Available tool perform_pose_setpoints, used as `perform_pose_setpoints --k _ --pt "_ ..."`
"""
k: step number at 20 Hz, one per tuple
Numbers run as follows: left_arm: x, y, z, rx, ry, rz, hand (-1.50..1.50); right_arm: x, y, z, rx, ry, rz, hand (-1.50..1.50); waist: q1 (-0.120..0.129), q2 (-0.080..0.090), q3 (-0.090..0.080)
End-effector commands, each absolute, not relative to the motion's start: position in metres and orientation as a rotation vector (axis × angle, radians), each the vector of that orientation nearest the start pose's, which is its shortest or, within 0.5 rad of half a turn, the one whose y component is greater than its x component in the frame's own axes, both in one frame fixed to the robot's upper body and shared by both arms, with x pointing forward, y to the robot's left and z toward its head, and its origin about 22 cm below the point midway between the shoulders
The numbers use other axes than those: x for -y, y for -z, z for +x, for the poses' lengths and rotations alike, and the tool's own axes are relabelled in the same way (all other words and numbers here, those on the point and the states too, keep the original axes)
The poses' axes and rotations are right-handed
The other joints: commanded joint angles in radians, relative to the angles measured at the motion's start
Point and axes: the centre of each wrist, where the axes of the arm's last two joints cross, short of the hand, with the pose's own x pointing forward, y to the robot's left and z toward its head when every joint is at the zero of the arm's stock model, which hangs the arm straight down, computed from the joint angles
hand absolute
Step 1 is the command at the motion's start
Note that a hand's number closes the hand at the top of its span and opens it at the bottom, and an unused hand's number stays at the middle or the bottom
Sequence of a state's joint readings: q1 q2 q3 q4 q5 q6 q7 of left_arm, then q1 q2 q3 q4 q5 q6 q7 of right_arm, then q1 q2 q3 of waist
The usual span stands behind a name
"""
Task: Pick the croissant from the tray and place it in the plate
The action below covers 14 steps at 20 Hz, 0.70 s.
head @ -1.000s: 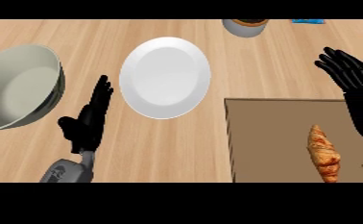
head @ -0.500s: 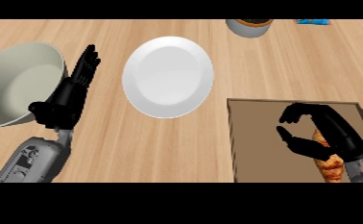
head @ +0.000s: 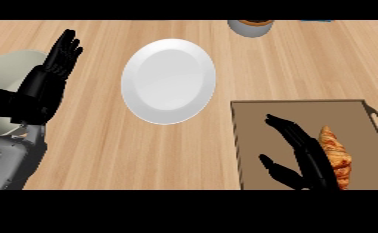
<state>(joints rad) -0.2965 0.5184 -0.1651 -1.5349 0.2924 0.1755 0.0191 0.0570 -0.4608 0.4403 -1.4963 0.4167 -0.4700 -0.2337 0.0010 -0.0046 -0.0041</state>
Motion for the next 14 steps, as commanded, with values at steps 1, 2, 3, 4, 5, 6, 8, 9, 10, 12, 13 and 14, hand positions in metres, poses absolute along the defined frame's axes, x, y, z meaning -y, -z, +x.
perform_pose_setpoints --k 1,2,3,4,5,6,8,9,10,12,13,14 --pt "-0.285 -0.107 0.307 1.753 0.232 0.161 0.0 0.228 0.01 0.219 1.799 -0.83 -0.708 -1.5 -0.001 0.004 0.004" --pt "-0.298 -0.107 0.29 1.74 0.256 0.158 0.0 0.238 -0.007 0.211 1.77 -0.865 -0.766 -1.5 0.002 0.0 0.003" --pt "-0.273 -0.114 0.296 1.746 0.238 0.14 0.0 0.231 -0.014 0.207 1.739 -0.904 -0.799 -1.5 -0.005 -0.001 0.002" --pt "-0.272 -0.092 0.297 1.735 0.222 0.158 0.0 0.229 -0.012 0.207 1.685 -0.927 -0.843 -1.5 -0.009 0.001 0.002" --pt "-0.292 -0.094 0.299 1.742 0.228 0.166 0.0 0.237 -0.027 0.212 1.623 -0.967 -0.918 -1.5 -0.013 0.0 -0.001" --pt "-0.279 -0.098 0.3 1.744 0.232 0.164 0.0 0.241 -0.022 0.206 1.527 -1.037 -0.947 -1.5 -0.019 -0.003 -0.002" --pt "-0.282 -0.097 0.297 1.745 0.245 0.165 0.0 0.249 -0.036 0.211 1.364 -1.084 -1.025 -1.5 -0.018 -0.004 -0.004" --pt "-0.281 -0.111 0.305 1.756 0.228 0.145 0.0 0.248 -0.034 0.217 1.265 -1.119 -1.05 -1.5 -0.013 0.0 -0.003" --pt "-0.292 -0.097 0.3 1.729 0.221 0.174 0.0 0.26 -0.042 0.213 1.183 -1.175 -1.095 -1.5 -0.02 -0.002 -0.006" --pt "-0.285 -0.109 0.299 1.746 0.233 0.162 0.0 0.252 -0.049 0.212 1.032 -1.2 -1.117 -1.5 -0.008 -0.006 -0.004" --pt "-0.277 -0.096 0.296 1.734 0.244 0.14 0.0 0.242 -0.06 0.215 0.99 -1.217 -1.135 -1.5 -0.005 -0.004 -0.005" --pt "-0.272 -0.096 0.299 1.74 0.233 0.14 0.0 0.235 -0.057 0.217 0.915 -1.262 -1.155 -1.5 0.0 0.001 -0.004"
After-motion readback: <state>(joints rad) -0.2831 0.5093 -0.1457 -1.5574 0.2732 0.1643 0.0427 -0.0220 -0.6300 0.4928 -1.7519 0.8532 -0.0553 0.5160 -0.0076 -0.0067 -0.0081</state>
